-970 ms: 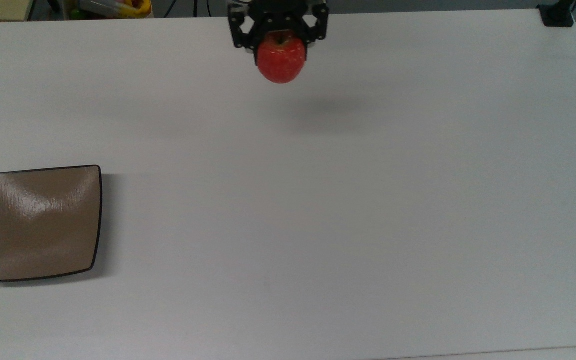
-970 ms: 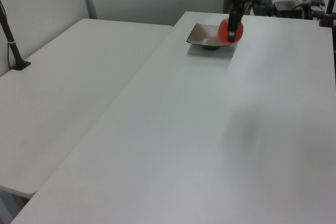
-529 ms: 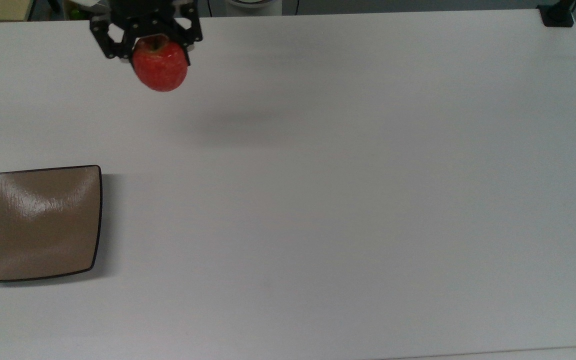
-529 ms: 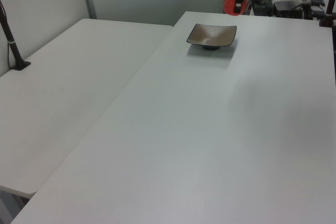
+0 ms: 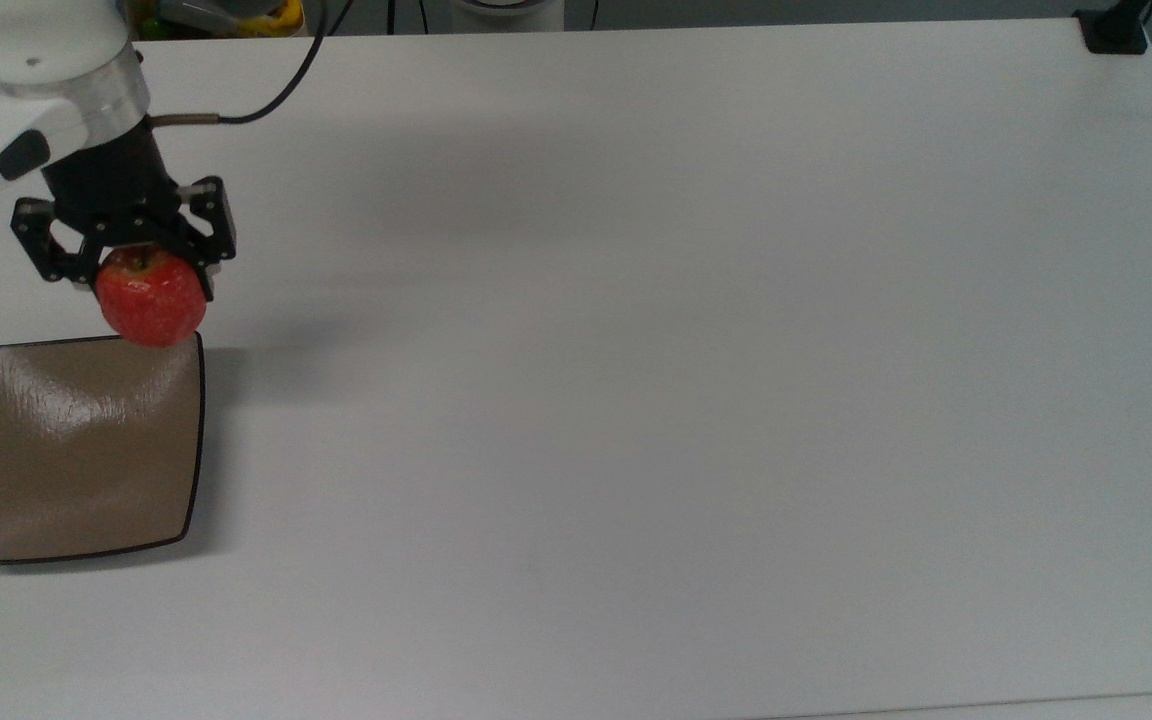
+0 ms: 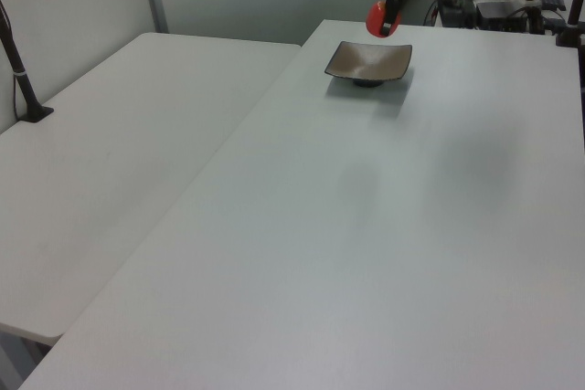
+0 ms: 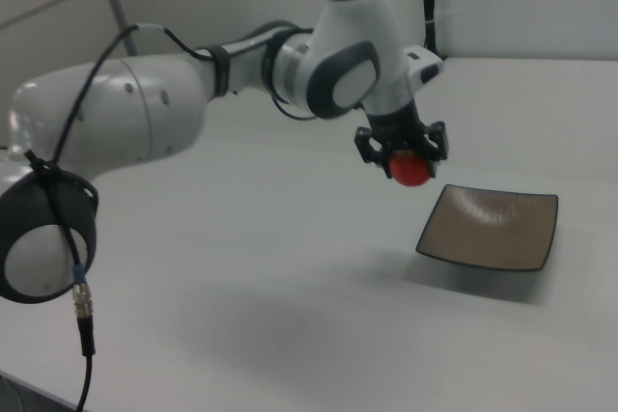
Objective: Apples placed on a ceramic plate
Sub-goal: 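Lift the apple and carry it toward the brown plate, then lower the apple onto the brown plate and open the gripper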
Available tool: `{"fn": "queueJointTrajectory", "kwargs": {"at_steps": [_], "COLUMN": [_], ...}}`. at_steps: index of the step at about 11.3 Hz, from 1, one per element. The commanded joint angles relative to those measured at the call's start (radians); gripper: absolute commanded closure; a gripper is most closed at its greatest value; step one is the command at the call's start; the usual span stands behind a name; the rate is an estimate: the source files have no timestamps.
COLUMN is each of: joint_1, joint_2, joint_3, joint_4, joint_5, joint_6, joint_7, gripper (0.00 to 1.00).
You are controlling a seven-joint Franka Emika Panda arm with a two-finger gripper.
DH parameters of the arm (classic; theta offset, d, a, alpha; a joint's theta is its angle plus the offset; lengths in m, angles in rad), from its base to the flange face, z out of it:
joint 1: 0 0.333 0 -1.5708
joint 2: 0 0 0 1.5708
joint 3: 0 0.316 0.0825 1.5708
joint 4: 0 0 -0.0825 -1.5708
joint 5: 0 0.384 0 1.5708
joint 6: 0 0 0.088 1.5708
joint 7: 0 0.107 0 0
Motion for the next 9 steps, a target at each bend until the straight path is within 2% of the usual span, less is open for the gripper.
{"fn": "queueJointTrajectory", "kwargs": {"at_steps": [1,4,6,9], "joint_1": [-0.036,-0.047,-0.047,-0.07], "joint_2": [0.105,0.2,0.264,0.292], "joint_3": [0.005,0.004,-0.013,-0.015], "joint_4": [0.041,0.048,0.1,0.111], "joint_5": [0.004,0.0,-0.004,-0.004], "joint_6": [0.137,0.274,0.294,0.332], "joint_7": [-0.055,-0.055,-0.053,-0.055], "gripper": [0.73,0.73,0.73,0.73]}}
